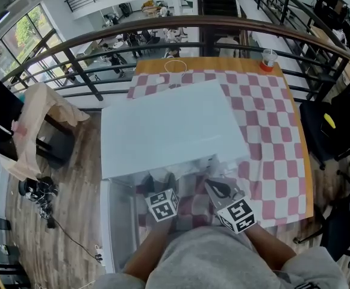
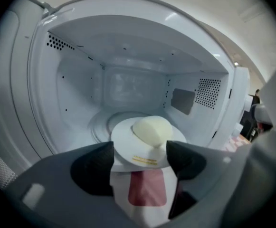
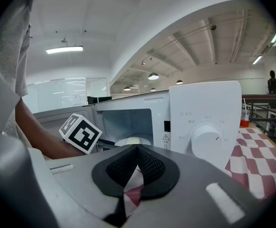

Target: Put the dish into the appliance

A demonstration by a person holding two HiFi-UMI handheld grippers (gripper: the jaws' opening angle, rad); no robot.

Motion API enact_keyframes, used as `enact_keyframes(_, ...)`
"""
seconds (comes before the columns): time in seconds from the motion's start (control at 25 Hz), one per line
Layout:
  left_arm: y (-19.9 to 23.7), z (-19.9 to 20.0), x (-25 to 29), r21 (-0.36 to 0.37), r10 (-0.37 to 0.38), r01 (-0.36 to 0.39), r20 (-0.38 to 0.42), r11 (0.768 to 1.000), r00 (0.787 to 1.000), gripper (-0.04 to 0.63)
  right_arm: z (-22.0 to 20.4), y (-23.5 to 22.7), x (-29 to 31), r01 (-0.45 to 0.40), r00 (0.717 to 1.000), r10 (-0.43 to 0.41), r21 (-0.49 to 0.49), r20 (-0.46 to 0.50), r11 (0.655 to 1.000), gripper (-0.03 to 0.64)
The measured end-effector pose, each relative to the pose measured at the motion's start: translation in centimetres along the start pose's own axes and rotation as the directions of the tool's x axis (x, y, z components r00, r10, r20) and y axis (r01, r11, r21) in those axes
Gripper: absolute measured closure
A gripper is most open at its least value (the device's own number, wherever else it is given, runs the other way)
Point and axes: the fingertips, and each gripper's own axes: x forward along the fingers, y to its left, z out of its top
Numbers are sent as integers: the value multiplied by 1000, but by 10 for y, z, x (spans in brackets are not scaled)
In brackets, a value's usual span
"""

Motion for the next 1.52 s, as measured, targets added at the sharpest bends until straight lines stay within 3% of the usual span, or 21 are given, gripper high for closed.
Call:
enact_keyframes(0.16, -1, 4, -11, -15, -12, 12, 16, 1000, 1000, 245, -2, 1, 1, 0, 1000, 0, 12, 2, 1000, 620)
enact_keyframes(0.36, -19, -3, -23, -51, -42, 43, 15, 998, 999, 165, -6, -8, -1, 15, 1000, -15, 23, -6, 1000, 620)
enact_keyframes(0.56, -39, -2, -9, 4, -35, 35, 14, 999, 999, 127, -4, -12, 0, 23, 1000, -24, 21, 4, 1000, 620)
enact_keyframes(0.72, -36, -2, 1, 30, 17, -17, 1, 999, 1000, 127, -7, -15, -5, 35, 999, -35, 26, -3, 999, 620)
enact_keyframes(0.88, -20, -4, 12, -1, 58, -58, -39, 998, 998, 128, -10, -14, -5, 36, 999, -36, 27, -9, 999, 620)
enact_keyframes(1.52, 1, 30, 50, 71, 87, -82, -68, 994, 994, 140, -13, -16, -6, 50, 999, -50, 38, -17, 998, 620)
